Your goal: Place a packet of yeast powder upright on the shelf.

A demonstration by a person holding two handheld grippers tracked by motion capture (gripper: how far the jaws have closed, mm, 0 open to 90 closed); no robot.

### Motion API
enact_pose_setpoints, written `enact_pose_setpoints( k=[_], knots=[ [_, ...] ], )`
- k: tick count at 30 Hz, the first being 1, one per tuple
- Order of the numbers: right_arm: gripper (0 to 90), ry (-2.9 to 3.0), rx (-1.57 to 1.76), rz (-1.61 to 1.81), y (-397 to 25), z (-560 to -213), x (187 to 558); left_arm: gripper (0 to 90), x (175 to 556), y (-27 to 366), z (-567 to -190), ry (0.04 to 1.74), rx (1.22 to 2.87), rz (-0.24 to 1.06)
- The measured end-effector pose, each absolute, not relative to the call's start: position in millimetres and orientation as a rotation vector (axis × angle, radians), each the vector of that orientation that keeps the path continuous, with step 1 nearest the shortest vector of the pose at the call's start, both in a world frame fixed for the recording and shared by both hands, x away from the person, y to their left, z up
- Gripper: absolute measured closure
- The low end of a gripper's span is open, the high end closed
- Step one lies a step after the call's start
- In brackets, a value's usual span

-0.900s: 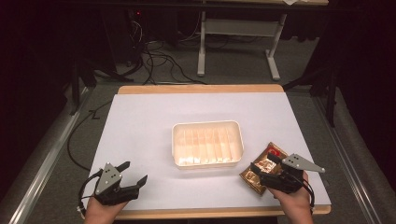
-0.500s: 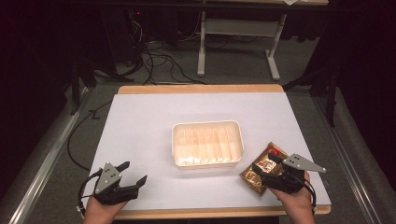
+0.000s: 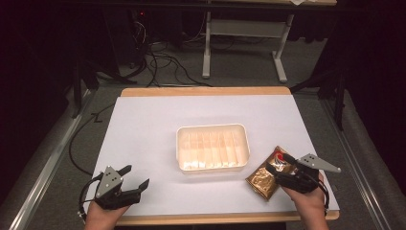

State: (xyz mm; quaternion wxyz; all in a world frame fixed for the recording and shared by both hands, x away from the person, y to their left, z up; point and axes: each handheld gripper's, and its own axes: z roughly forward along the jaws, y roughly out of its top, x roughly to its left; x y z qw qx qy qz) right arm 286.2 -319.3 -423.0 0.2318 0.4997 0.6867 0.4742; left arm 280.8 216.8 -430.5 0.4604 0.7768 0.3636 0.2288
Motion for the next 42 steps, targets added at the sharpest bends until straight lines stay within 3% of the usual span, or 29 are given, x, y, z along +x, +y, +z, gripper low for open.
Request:
enact_pose_setpoints(
  k=[5,9,17,24,36,42],
  knots=[
    [28.1,1.881,1.437,1.309,-338,-422,295,22.4,281,216,-432,0.896,1.915,0.559],
    [24.2,1.814,1.510,1.291,-357,-427,304,22.5,282,215,-433,0.899,1.920,0.553],
    [27.2,1.752,1.642,1.275,-386,-440,307,22.4,283,214,-433,0.897,1.922,0.545],
    [42.5,1.748,1.777,1.265,-406,-461,311,22.5,283,215,-434,0.907,1.919,0.541],
    [60.2,1.716,1.851,1.277,-413,-471,322,22.6,283,209,-438,0.896,1.962,0.540],
    [54.1,1.703,1.915,1.301,-419,-478,326,22.6,283,208,-439,0.895,1.968,0.546]
  ],
)
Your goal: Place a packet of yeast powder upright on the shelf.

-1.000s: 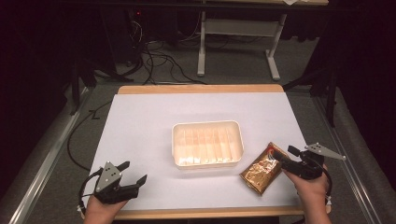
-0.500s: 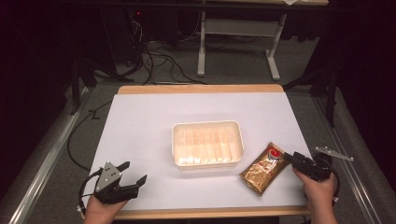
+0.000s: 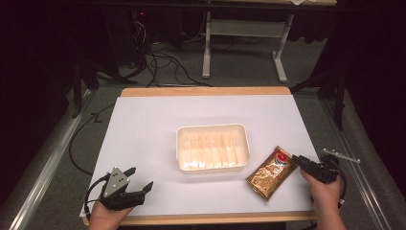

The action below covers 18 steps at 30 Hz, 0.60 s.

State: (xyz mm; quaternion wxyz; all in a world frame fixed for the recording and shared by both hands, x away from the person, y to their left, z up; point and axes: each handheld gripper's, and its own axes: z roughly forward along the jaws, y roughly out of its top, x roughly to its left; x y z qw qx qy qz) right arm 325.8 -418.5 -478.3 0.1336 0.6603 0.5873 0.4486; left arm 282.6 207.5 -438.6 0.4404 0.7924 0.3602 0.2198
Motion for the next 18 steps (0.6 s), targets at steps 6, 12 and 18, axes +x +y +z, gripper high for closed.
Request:
enact_pose_setpoints(
  k=[6,12,18],
  knots=[
    [45.5,1.722,1.952,1.339,-416.7,-482.0,328.2,22.6,282.2,206.6,-438.8,0.888,1.977,0.545],
    [46.6,1.710,1.989,1.418,-418.0,-484.6,327.1,22.7,281.4,205.8,-438.7,0.878,1.984,0.547],
    [54.9,1.716,2.017,1.442,-419.7,-486.2,325.2,22.7,281.5,205.0,-438.9,0.871,1.990,0.549]
  ],
)
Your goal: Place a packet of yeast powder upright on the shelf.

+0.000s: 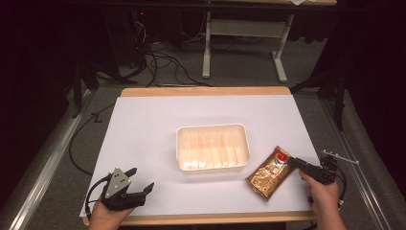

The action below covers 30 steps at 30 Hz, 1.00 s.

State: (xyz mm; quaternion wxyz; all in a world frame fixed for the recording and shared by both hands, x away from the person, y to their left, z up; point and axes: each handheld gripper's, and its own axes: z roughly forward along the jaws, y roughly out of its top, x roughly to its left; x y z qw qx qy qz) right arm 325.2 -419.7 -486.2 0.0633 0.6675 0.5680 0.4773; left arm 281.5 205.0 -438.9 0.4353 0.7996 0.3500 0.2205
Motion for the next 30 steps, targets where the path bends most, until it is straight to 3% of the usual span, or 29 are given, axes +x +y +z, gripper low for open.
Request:
enact_pose_setpoints(
  k=[4,5,6,7,11,30],
  knots=[
    [65.6,1.729,2.019,1.435,-420,-486,325,22.8,281,204,-439,0.860,2.000,0.550],
    [72.1,1.731,2.022,1.436,-421,-486,324,22.8,280,203,-439,0.858,2.003,0.552],
    [72.1,1.731,2.022,1.436,-421,-486,324,22.8,280,203,-439,0.857,2.005,0.551],
    [80.0,1.741,2.023,1.430,-422,-486,323,22.9,280,203,-439,0.856,2.005,0.551],
    [87.2,1.754,2.007,1.436,-423,-485,322,23.0,280,202,-439,0.852,2.012,0.551],
    [90.0,1.743,1.680,1.525,-403,-437,308,23.2,281,205,-439,0.853,2.001,0.549]
  ],
)
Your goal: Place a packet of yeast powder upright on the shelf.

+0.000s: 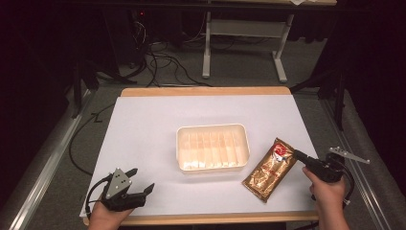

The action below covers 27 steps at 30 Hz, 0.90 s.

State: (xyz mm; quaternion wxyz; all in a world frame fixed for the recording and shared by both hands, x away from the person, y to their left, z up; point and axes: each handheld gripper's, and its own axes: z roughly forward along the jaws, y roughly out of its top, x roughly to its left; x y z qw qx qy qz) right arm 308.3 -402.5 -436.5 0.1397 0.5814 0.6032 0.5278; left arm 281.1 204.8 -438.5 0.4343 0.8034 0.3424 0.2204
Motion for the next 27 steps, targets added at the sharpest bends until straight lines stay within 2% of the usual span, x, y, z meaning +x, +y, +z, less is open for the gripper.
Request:
enact_pose_setpoints(
  k=[27],
  knots=[
    [90.0,1.662,1.312,1.665,-367,-368,274,23.2,282,211,-437,0.886,1.945,0.548]
  ],
)
